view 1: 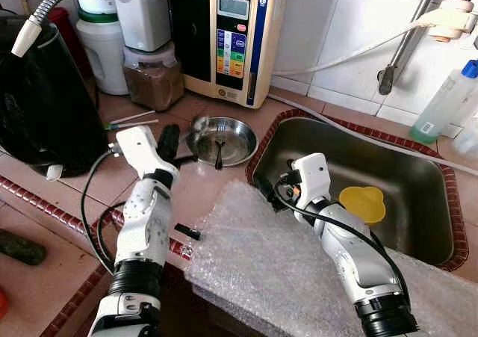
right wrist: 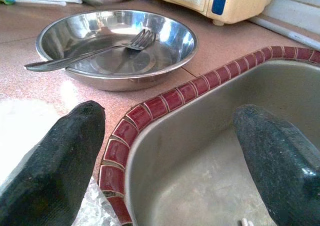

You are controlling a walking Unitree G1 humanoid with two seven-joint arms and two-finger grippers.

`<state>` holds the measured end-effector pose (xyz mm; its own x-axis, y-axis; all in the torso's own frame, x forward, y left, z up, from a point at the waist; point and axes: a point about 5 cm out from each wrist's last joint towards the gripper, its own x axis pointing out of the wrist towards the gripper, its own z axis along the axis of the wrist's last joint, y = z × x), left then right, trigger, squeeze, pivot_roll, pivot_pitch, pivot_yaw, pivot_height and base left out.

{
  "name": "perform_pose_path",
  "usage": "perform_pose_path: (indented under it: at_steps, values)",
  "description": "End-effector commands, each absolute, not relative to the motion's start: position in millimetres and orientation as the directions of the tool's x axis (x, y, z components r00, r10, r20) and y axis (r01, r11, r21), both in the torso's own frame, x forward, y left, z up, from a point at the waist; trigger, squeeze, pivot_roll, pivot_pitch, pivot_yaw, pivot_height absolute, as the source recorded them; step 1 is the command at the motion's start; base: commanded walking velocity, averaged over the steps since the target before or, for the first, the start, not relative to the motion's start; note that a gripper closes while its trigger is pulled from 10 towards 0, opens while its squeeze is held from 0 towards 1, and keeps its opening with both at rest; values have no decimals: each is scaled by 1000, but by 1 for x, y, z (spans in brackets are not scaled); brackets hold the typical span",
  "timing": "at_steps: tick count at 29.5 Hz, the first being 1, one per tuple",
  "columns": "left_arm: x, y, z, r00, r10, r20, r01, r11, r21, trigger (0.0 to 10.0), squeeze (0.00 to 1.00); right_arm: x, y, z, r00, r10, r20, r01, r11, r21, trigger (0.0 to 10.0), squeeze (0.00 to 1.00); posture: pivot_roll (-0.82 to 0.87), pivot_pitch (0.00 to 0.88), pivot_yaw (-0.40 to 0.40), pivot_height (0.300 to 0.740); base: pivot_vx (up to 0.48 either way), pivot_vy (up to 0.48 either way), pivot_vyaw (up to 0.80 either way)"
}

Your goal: Kitchen organization

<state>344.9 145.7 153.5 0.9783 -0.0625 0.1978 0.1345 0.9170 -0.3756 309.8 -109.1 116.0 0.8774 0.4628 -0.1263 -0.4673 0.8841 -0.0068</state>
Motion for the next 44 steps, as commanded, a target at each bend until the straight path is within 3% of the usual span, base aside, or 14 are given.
perform_pose_path:
  at_steps: [1,13,17,19,20,21,22,23,26,28,31,36,40,44]
  values:
    - [345,139,165,963,-97,250,187,910,-369,0,0,313,-112,119,883,454,-118,-459,888,-18,10000,1000,-2,0,-18,740,0,0,0]
    - [340,118,203,882,-224,415,407,807,-428,0,0,321,-123,125,909,407,-89,-410,912,-26,10000,1000,3,0,-22,740,0,0,0]
    - [338,113,203,866,-277,416,468,739,-485,0,0,328,-129,131,922,381,-63,-379,924,41,10000,1000,7,0,-21,740,0,0,0]
    - [337,110,203,860,-297,415,486,723,-490,0,0,330,-132,133,929,366,-52,-360,928,95,10000,941,8,0,-22,740,0,0,0]
    - [336,104,201,847,-337,412,519,692,-502,0,0,335,-138,138,943,332,-26,-320,925,204,10000,557,9,0,-24,740,0,0,0]
    - [335,101,200,842,-350,411,531,678,-509,0,0,337,-140,139,947,320,-17,-306,920,244,10000,557,9,0,-24,740,0,0,0]
    - [335,99,200,838,-361,410,539,670,-511,0,0,338,-142,141,951,309,-8,-294,912,285,10000,220,6,0,-25,740,0,0,0]
    - [334,94,199,829,-382,408,554,660,-507,0,0,340,-145,144,955,296,7,-280,893,352,10000,0,6,0,-25,740,0,0,0]
    - [333,86,197,817,-410,405,575,628,-525,0,0,342,-148,151,955,294,42,-282,855,436,10000,0,0,0,-26,740,0,0,0]
    - [331,72,195,792,-454,408,610,585,-534,0,0,343,-149,159,953,291,86,-281,739,613,10000,0,-9,0,-28,740,0,0,0]
    - [330,60,196,770,-488,411,637,555,-534,0,0,344,-149,166,948,290,128,-286,609,740,10000,0,-14,0,-27,740,0,0,0]
    - [329,49,197,744,-522,417,665,518,-538,0,0,345,-142,172,939,305,160,-299,490,819,10000,0,-22,0,-24,740,0,0,0]
    - [326,40,194,719,-560,411,687,487,-538,0,0,342,-134,188,897,367,247,-368,309,877,10000,0,-24,0,-23,740,0,0,0]
    - [327,40,193,725,-556,408,682,493,-540,0,0,337,-132,192,868,415,271,-405,279,871,10000,0,-27,0,-23,740,0,0,0]
